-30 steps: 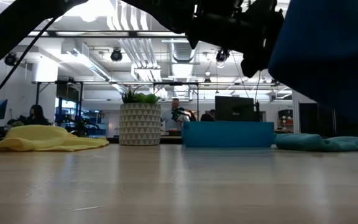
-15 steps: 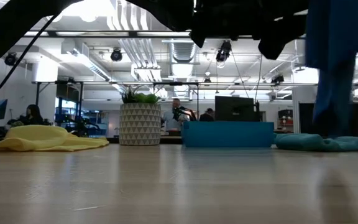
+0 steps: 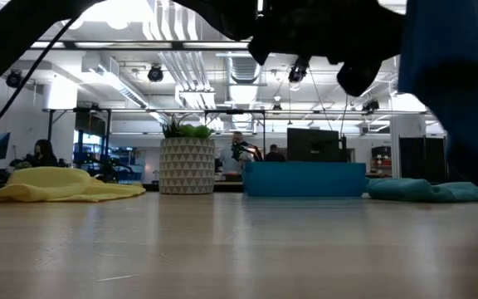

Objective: Fold microfiber towels
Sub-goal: Fold the dark blue microfiber towel into the dark blue bin

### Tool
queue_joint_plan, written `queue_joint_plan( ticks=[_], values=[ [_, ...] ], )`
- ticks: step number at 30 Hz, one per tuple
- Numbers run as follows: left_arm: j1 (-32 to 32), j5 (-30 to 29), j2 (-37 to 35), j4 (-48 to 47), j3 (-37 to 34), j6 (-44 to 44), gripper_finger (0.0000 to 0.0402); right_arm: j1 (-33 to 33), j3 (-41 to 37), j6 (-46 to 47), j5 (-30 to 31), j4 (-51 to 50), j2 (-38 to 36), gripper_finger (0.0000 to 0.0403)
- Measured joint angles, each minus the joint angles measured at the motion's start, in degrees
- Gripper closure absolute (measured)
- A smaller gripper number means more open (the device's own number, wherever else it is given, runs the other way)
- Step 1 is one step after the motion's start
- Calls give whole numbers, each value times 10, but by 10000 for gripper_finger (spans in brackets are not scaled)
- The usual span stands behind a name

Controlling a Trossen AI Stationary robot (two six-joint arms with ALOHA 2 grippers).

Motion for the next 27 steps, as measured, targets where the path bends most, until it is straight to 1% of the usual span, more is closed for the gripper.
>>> queue_joint_plan(
  ticks=[5,11,15,17,19,23,27],
  values=[
    [1,-23,-29,-79,-1,19,400,0,0,-5,22,-4,-9,394],
    [2,-57,-71,-138,-8,37,401,0,0,-4,51,-12,-24,394],
    [2,-98,-116,-205,-13,65,401,0,-1,4,75,-27,-38,394],
    [2,-115,-134,-219,-16,76,401,0,-2,7,81,-25,-46,394],
    [2,-127,-145,-218,-17,77,401,0,-3,10,82,-19,-48,394],
    [2,-171,-147,-178,-15,77,402,11,-3,15,78,-9,-44,394],
    [9,-175,-147,-118,-16,77,401,35,-3,0,49,-1,-23,394]
  ],
)
